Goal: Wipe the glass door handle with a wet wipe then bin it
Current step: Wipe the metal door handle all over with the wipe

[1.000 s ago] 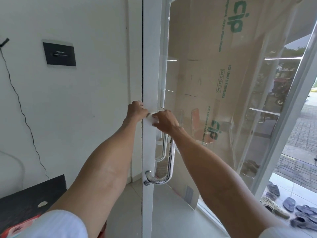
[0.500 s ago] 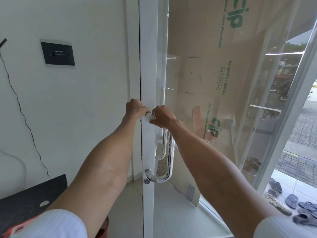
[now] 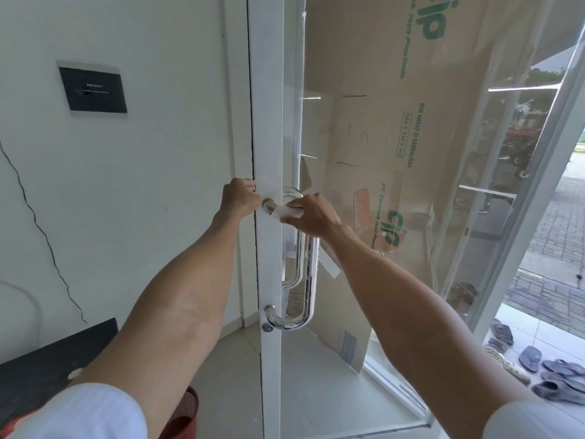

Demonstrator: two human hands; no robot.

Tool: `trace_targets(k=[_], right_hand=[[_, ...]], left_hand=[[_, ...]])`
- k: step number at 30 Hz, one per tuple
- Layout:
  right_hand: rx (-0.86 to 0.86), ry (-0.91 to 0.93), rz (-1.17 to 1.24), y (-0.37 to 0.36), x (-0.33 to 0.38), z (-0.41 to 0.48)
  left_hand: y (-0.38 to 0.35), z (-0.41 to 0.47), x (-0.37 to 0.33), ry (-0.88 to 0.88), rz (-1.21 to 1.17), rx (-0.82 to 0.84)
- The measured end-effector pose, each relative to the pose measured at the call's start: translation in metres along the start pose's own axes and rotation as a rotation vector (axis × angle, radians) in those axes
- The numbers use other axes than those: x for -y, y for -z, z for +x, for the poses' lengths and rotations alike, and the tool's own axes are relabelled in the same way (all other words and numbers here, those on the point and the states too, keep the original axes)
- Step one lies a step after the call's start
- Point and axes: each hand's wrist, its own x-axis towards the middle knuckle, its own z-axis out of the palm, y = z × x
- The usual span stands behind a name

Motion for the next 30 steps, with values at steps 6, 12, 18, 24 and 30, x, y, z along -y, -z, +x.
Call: trace_targets(k=[6, 12, 18, 24, 30], right_hand=[[0.077, -0.046, -0.071, -0.002, 0.025, 0.021], [0.048, -0.018, -0.071, -0.022, 0.028, 0.024], [0.013, -0.036, -0.004, -0.003, 0.000, 0.004], [0.037, -0.023, -0.055, 0.008, -0.003, 0.006], [0.077, 0.049, -0.077, -0.008, 0.016, 0.022]], left_hand=[[-0.002, 0.003, 0.013, -0.121, 0.224, 0.081], [-0.009, -0.005, 0.030, -0.275, 0.557, 0.136], [-0.017, -0.005, 0.036, -0.251, 0.597, 0.145], [-0.026, -0.018, 0.025, -0.236, 0.637, 0.144], [-0.025, -0.026, 0.008, -0.259, 0.607, 0.083]])
